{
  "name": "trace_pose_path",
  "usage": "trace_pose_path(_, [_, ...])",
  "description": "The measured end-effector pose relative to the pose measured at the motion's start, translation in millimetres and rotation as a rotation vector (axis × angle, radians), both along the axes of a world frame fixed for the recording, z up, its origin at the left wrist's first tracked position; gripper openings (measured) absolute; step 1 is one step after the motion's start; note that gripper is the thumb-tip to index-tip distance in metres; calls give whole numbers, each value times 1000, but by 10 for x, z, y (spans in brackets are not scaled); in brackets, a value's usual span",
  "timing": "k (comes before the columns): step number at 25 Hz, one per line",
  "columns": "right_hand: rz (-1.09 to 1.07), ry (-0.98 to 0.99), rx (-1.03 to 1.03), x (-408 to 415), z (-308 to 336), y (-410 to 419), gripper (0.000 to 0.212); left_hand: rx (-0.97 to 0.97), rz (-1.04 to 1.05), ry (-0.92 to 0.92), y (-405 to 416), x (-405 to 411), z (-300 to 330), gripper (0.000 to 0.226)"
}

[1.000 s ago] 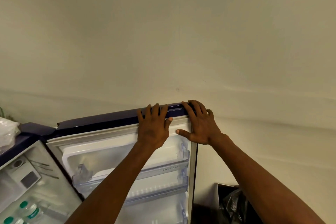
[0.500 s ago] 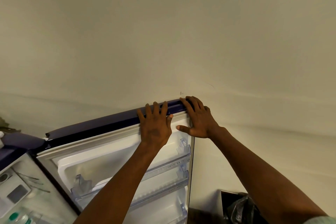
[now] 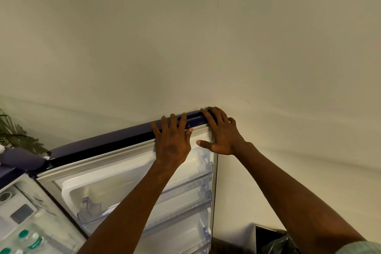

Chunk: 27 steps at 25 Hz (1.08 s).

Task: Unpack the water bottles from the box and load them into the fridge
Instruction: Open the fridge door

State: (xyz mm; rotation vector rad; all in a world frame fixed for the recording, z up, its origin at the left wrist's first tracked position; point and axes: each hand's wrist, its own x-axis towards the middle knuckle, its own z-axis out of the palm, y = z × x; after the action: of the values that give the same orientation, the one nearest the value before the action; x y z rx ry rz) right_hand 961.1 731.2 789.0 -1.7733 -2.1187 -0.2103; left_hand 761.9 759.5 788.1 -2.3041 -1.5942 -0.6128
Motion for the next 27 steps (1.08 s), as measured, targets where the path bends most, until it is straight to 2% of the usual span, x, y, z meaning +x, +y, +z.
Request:
trace_pose_path(9, [-16,-18,-8,25,-51,37,105,28,27,-2,72,35,-32,57])
trace_pose_path(20, [-59,-81,-157,-16,131,-31,108,14,2,21,65,-6,-25,59])
trace_pose_path(23, [-47,-22,-185,-42,193,-107,106,-24,-60,-36,45,-54,15,66])
trace_pose_path(27, [-24,57,-158,-39,280,-230,102,39,-200,-156,-26,-158,39,71])
